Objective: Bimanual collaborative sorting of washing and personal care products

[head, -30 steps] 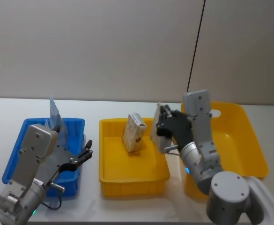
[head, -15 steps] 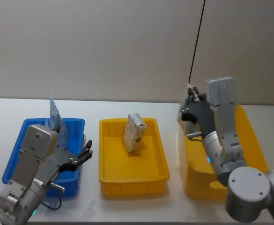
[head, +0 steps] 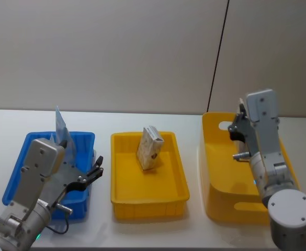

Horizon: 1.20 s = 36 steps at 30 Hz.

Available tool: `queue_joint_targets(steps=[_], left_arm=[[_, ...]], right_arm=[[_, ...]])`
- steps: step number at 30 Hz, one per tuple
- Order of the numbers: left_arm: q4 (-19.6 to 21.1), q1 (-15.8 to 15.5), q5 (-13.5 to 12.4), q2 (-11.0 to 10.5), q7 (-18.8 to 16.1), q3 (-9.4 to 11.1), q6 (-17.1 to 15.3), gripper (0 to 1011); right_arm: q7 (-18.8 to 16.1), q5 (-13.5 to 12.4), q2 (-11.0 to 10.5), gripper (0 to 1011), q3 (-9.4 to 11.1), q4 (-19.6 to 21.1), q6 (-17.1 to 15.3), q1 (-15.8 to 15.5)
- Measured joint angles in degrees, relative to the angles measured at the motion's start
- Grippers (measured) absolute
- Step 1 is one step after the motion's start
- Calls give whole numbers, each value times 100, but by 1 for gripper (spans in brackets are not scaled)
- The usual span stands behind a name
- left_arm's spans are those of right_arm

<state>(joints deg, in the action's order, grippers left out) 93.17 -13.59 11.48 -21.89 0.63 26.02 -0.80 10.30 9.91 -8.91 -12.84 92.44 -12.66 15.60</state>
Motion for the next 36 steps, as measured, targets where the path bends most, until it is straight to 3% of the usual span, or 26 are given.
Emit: queue_joint_targets(steps=[4, 7, 18, 25, 29, 36], left_arm=[[0, 0, 0, 0, 0, 0, 0, 1001], [0, 0, 0, 0, 0, 0, 0, 1001], [0, 0, 0, 0, 0, 0, 0, 1001], [0, 0, 0, 0, 0, 0, 0, 1001], [0, 0, 0, 0, 0, 0, 0, 1001], [0, 0, 0, 0, 0, 0, 0, 1001]], right_arm=[[48, 110, -47, 32, 35, -60, -87, -21], [73, 181, -70, 99, 56, -125, -143, -22], [94, 352, -95, 490, 83, -470, -210, 85], [54, 407, -91, 678, 66, -548, -175, 130], [-19, 408, -87, 833, 60, -549, -121, 134], [-253, 296, -83, 996, 48, -447, 7, 92]])
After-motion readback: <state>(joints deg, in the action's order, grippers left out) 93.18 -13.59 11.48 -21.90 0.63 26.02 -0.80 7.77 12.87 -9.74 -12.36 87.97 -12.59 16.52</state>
